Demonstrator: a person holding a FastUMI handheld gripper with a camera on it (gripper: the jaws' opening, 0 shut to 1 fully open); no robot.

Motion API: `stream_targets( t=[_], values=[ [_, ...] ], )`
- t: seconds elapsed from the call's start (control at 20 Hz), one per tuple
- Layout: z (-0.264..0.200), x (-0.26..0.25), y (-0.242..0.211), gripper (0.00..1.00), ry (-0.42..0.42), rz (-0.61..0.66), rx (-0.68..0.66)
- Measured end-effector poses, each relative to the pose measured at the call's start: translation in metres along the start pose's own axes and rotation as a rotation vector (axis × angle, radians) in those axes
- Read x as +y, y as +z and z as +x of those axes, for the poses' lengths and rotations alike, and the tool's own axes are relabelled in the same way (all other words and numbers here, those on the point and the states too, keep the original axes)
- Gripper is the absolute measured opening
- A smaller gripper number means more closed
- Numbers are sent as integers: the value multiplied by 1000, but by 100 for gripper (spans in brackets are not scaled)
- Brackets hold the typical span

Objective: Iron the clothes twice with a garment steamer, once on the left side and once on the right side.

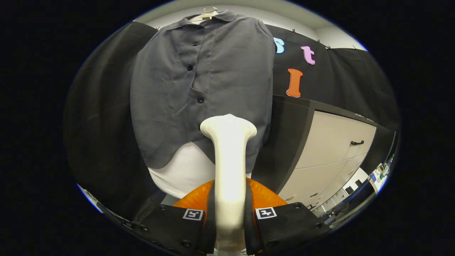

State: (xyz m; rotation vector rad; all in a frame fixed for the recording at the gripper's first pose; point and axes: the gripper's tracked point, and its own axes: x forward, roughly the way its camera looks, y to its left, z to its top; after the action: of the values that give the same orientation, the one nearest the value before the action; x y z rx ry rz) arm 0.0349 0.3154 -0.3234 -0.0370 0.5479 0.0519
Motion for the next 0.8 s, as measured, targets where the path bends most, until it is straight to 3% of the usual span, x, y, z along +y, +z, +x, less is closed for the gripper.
stream_targets(
  t=[0.3, 0.6, 0.8],
  values=[
    [-17, 3, 11, 39, -22, 0, -41],
    [-55, 15, 117, 39, -35, -6, -261],
    [-83, 48, 187, 39, 18, -30, -388]
  ],
)
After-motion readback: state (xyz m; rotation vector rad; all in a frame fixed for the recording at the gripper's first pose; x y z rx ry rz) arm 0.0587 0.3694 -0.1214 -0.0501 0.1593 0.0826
